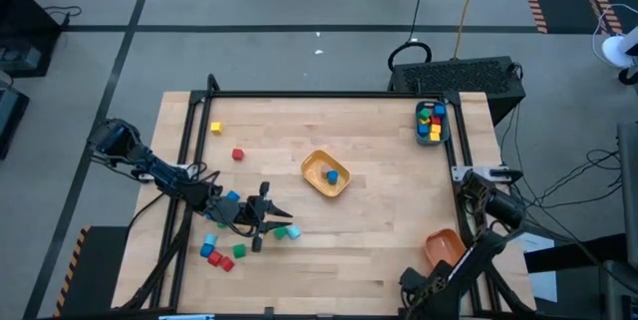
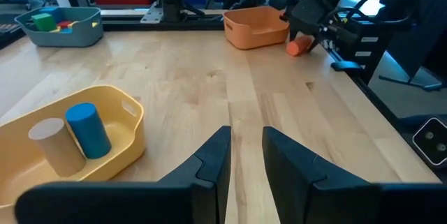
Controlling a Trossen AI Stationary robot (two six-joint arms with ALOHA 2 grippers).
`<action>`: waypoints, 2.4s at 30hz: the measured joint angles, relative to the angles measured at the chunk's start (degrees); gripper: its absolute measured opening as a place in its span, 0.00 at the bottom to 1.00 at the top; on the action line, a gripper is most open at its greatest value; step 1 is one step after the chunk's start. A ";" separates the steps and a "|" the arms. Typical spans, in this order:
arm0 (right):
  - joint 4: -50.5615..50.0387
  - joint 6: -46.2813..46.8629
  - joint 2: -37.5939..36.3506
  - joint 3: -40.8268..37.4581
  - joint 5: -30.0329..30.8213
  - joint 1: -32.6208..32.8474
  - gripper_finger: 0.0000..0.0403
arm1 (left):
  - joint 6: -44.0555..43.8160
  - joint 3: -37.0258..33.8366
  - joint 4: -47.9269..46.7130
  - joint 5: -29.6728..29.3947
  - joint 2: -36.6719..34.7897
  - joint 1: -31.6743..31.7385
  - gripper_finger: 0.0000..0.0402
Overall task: Sort blocks by size
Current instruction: Put the orange cylindrical block into the yellow bin, then put the yellow cylindrical block into the yellow bin
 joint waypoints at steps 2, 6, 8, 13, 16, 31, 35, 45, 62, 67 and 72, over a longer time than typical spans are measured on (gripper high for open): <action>0.13 -1.32 0.05 0.00 -0.11 -0.43 0.44 | -0.01 0.00 -0.03 -0.04 0.02 -0.19 0.22; 0.58 -3.81 0.08 -0.02 -0.17 -1.12 0.31 | 0.01 0.00 -0.07 -0.74 0.00 -0.71 0.22; 0.90 -5.35 0.07 0.14 0.10 -1.38 0.26 | 0.01 0.00 -0.07 -0.87 0.00 -0.86 0.22; 0.49 -9.41 0.18 3.75 7.82 -2.46 0.26 | 0.00 0.00 -0.95 -2.55 0.02 -0.97 0.22; -1.30 -14.41 -0.05 7.16 14.23 -4.08 0.26 | -1.34 0.00 -1.63 -4.24 0.01 -0.97 0.22; 0.85 -56.05 -0.80 11.88 29.25 -29.38 0.26 | -4.53 0.00 -9.41 -17.14 0.02 0.87 0.22; 4.28 -64.75 -2.20 11.87 29.52 -35.77 0.26 | -5.80 0.00 -11.26 -14.38 0.00 5.33 0.21; 15.93 -81.60 -4.10 11.89 30.12 -47.09 0.28 | -5.28 -0.02 -18.08 -10.58 0.00 16.11 0.19; 9.82 -82.04 -4.19 11.69 16.42 -59.24 0.53 | 3.25 -0.02 -15.31 8.53 0.44 33.13 0.18; 8.28 -84.00 -6.89 11.63 16.81 -59.95 0.58 | 3.20 0.00 -9.99 8.90 4.40 33.19 0.18; 9.17 -85.61 -12.70 11.63 18.50 -59.87 0.57 | 1.53 0.00 -5.25 8.92 10.62 33.19 0.18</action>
